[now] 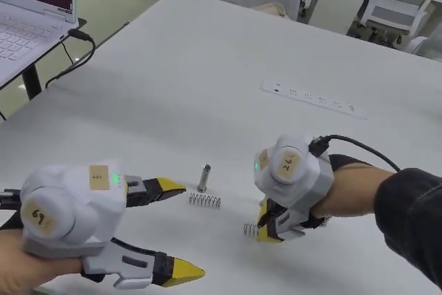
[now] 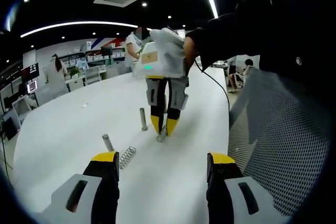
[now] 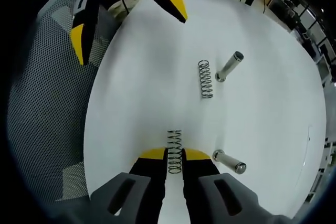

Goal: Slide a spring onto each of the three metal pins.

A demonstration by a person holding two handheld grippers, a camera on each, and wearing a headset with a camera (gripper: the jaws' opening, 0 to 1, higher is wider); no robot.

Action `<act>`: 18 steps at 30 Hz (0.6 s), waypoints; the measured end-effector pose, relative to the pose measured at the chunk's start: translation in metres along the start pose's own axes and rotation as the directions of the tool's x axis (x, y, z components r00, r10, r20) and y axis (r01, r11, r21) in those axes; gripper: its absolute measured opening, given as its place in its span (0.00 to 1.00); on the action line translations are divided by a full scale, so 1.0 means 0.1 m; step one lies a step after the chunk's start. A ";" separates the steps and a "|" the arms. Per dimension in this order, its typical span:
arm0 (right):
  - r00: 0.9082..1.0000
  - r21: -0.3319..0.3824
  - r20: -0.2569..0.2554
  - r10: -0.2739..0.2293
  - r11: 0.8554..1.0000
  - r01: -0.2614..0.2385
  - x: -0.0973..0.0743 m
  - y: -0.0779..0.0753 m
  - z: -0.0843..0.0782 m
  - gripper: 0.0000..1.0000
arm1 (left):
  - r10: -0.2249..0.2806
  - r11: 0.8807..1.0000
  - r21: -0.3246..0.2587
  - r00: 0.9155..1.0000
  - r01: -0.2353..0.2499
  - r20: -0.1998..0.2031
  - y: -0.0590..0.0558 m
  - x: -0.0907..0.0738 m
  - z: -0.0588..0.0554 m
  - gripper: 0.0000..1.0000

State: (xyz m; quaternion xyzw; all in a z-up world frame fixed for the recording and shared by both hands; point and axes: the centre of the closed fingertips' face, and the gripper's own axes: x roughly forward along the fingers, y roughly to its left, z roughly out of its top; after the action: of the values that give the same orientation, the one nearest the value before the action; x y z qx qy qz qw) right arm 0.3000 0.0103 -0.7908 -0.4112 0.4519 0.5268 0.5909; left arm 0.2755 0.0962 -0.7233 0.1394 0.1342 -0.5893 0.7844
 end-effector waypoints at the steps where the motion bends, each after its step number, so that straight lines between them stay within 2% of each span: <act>1: 1.000 0.000 0.001 0.002 1.000 -0.002 -0.03 0.01 0.02 0.08 | -0.005 1.000 0.006 1.000 0.005 0.001 0.00 0.01 0.02 0.62; 13: 0.998 0.001 0.052 0.031 1.000 -0.031 -0.33 0.18 0.31 0.08 | -0.068 0.994 0.081 0.998 0.069 -0.004 -0.01 0.10 0.25 0.41; 18: 0.997 -0.013 0.070 0.036 0.999 -0.036 -0.40 0.24 0.42 0.08 | -0.092 0.991 0.101 0.996 0.092 -0.010 -0.05 0.14 0.29 0.34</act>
State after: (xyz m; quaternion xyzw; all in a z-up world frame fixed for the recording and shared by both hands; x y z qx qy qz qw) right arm 0.2789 0.0433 -0.7417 -0.3876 0.4353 0.5539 0.5945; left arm 0.2757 0.0711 -0.7022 0.1740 0.1125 -0.6305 0.7480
